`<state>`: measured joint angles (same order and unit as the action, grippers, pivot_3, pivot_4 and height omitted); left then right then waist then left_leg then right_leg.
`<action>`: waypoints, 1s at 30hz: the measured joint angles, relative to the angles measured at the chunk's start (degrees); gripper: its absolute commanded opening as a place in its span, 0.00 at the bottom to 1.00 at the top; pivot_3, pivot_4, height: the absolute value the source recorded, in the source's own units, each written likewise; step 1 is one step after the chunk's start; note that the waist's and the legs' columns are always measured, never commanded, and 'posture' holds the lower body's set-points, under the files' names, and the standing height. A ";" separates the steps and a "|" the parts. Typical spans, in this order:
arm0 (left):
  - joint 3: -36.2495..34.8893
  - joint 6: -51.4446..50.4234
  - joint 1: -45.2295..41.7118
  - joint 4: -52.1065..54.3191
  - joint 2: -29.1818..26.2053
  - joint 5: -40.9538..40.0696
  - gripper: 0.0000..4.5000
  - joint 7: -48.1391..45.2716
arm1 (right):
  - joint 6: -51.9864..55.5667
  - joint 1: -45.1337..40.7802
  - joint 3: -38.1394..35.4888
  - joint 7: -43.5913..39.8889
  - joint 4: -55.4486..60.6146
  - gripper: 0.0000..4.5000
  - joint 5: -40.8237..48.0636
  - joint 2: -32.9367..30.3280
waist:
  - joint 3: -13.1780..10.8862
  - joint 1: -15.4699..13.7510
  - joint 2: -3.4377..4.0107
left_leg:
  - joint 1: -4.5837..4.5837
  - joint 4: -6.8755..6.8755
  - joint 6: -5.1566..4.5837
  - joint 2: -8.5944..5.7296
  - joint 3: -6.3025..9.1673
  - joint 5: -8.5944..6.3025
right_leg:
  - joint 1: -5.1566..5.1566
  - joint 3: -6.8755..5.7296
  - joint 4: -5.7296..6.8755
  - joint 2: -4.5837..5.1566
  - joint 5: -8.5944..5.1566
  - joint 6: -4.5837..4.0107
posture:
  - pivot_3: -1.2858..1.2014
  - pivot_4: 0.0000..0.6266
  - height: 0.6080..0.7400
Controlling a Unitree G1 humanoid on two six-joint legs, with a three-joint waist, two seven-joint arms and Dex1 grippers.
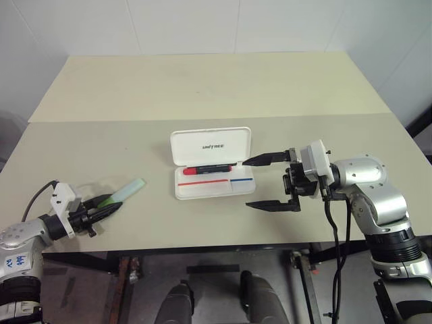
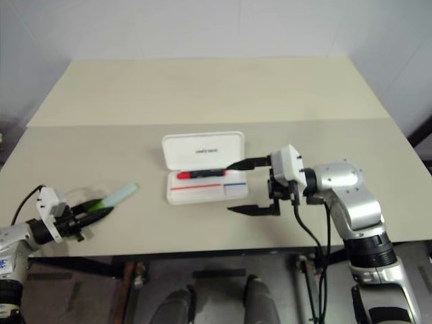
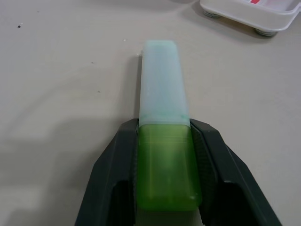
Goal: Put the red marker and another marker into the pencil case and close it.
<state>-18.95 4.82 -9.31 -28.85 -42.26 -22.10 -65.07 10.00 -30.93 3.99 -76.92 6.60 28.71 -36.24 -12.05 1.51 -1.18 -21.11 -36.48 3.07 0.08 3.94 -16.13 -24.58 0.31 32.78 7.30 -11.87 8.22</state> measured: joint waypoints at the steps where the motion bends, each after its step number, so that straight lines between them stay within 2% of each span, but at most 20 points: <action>1: -0.01 -0.17 0.51 1.08 0.36 -0.14 0.25 0.01 | -0.04 0.00 0.00 0.00 -0.02 1.00 -0.03 0.01 | 0.00 0.00 0.00 | -0.01 0.00 0.00 0.00 0.00 0.00 | 0.00 0.00 -0.01 0.00 0.00 0.00 | 0.52 0.24 1.00; 11: 0.20 -6.65 4.53 18.65 -0.16 -3.02 0.25 -0.76 | -1.66 1.15 0.00 0.00 -1.85 1.00 -0.46 0.09 | 0.00 0.00 -0.02 | -0.04 0.00 0.00 0.01 0.01 0.00 | -0.01 -0.01 -0.04 -0.01 0.00 -0.01 | 0.52 0.24 1.00; 16: 2.81 -11.06 0.70 27.30 -1.51 -3.58 0.25 -0.48 | -3.72 3.14 0.01 0.28 -3.95 1.00 -2.08 0.32 | -0.01 -0.11 -0.02 | -0.04 -0.01 0.00 -0.01 0.01 0.00 | 0.01 0.01 -0.04 -0.01 0.00 0.00 | 0.52 0.24 1.00; 24: 13.87 -14.03 -9.20 28.88 -0.28 -1.16 0.25 -0.42 | -4.97 5.77 -0.18 3.29 -3.12 1.00 -3.01 0.96 | -0.01 -0.01 -0.02 | -0.06 -0.02 0.01 -0.01 0.01 0.01 | 0.00 0.03 -0.03 -0.04 0.02 0.03 | 0.52 0.24 1.00; 30: 19.66 -12.13 -16.33 22.97 2.59 2.80 0.25 -1.41 | -4.92 9.21 -1.35 7.20 1.67 1.00 -3.06 0.86 | -0.01 0.04 -0.03 | -0.08 -0.02 0.01 -0.02 0.02 0.01 | 0.00 0.03 -0.02 -0.04 0.03 0.06 | 0.52 0.24 1.00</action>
<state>0.71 -7.31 -25.65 -5.88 -39.68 -19.30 -66.48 5.08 -21.72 2.64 -69.72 8.27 25.65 -35.38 -12.05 1.54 -1.21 -21.19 -36.50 3.07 0.06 3.96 -16.13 -24.58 0.35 32.75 7.26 -11.84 8.27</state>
